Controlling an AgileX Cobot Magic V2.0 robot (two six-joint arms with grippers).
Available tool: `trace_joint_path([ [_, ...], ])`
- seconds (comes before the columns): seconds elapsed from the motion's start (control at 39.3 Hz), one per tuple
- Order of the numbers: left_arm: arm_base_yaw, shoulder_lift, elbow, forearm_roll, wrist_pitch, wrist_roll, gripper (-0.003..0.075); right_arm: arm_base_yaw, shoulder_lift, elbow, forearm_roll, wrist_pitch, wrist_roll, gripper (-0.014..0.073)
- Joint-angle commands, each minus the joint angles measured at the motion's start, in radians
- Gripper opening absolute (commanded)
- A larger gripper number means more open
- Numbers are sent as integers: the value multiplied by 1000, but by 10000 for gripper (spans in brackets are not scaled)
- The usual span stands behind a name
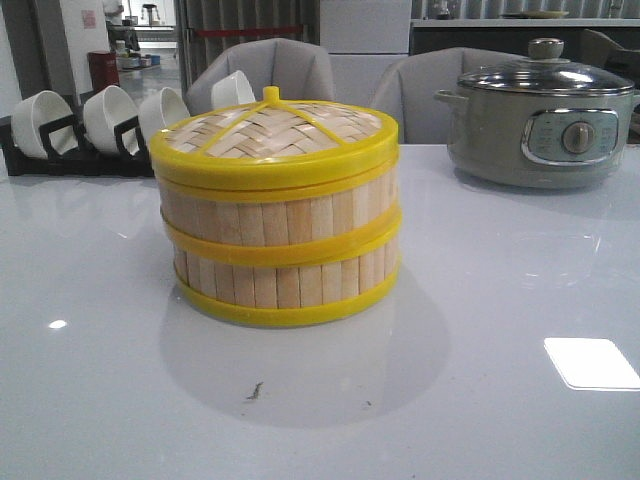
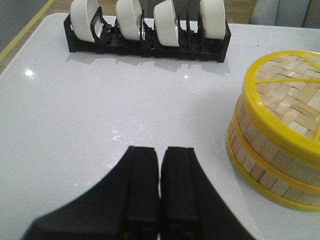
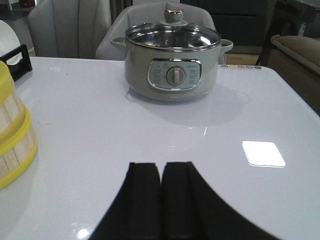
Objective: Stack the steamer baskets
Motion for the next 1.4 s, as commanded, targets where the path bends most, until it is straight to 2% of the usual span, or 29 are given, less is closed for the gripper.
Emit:
trace_joint_path([
  [0.0, -6, 1, -27, 8, -84, -7, 95, -5, 4, -31, -5, -96, -3, 71],
  [0.51, -6, 1, -27, 8, -84, -7, 95, -5, 4, -31, -5, -96, -3, 71],
  [0.74, -6, -43, -9, 68, -107, -7, 95, -5, 4, -31, -5, -95, -3, 71],
  [1.02, 54, -283, 289, 51, -493, -7, 95, -5, 4, -31, -5, -95, -3, 71],
  [1.12, 77, -406, 393, 13, -531, -7, 95, -5, 4, -31, -5, -95, -3, 71],
  [1.37, 90, -642, 581, -39, -531, -7, 95, -5, 4, -31, -5, -95, -3, 71],
])
